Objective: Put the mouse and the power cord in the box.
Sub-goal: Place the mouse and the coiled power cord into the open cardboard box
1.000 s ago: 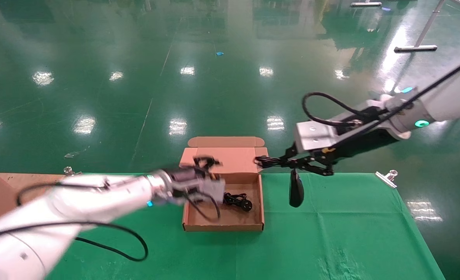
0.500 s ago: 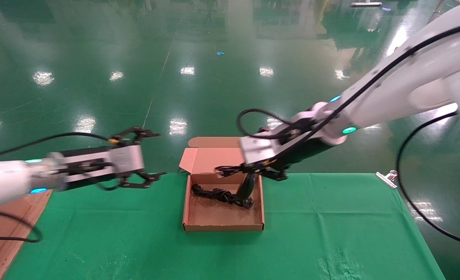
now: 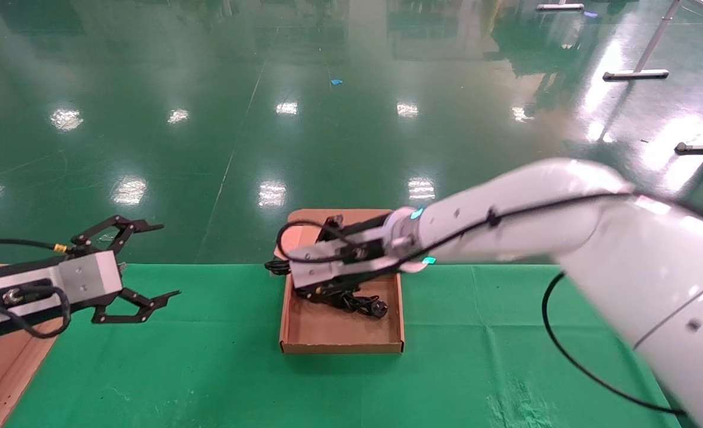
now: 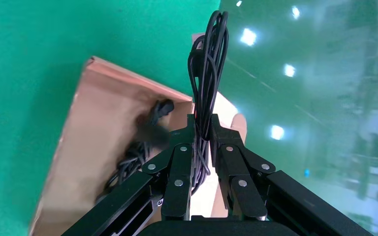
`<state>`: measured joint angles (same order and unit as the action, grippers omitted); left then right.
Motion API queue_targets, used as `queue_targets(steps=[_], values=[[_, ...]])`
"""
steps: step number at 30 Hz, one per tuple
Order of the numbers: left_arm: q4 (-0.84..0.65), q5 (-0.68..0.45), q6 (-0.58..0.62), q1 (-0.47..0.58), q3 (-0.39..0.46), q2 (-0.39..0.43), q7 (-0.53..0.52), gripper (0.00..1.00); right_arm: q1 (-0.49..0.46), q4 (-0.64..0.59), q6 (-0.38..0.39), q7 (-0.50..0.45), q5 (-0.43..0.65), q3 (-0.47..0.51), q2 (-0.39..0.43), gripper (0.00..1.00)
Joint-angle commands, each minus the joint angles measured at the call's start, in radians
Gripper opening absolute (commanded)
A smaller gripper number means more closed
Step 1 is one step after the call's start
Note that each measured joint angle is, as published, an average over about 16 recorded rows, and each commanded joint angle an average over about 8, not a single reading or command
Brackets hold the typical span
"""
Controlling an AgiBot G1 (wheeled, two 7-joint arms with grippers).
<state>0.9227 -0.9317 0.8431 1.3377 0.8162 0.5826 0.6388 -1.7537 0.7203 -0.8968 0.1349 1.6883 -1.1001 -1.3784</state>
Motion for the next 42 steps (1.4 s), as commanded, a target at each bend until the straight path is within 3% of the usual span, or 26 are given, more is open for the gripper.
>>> queue_targets(steps=[1, 12, 13, 19, 21, 42], values=[[0.037, 0.0, -0.02, -0.024, 0.001, -0.025, -0.008, 1.0, 0.024, 0.023, 0.08, -0.017, -0.014, -0.051, 0.0, 0.0], [0.093, 0.007, -0.061, -0.059, -0.001, -0.051, -0.019, 1.0, 0.044, -0.001, 0.192, -0.072, -0.071, -0.232, 0.003, 0.02], [0.095, 0.007, -0.063, -0.06, -0.001, -0.052, -0.02, 1.0, 0.046, -0.007, 0.198, -0.071, -0.074, -0.243, 0.003, 0.08], [0.105, 0.007, -0.069, -0.064, -0.001, -0.057, -0.025, 1.0, 0.055, -0.028, 0.23, -0.061, -0.092, -0.29, 0.004, 0.83], [0.107, 0.008, -0.071, -0.065, -0.001, -0.059, -0.025, 1.0, 0.058, -0.029, 0.237, -0.058, -0.097, -0.298, 0.004, 1.0], [0.11, 0.012, -0.051, -0.069, -0.015, -0.054, -0.046, 1.0, 0.068, -0.017, 0.216, -0.063, -0.109, -0.27, 0.021, 1.0]])
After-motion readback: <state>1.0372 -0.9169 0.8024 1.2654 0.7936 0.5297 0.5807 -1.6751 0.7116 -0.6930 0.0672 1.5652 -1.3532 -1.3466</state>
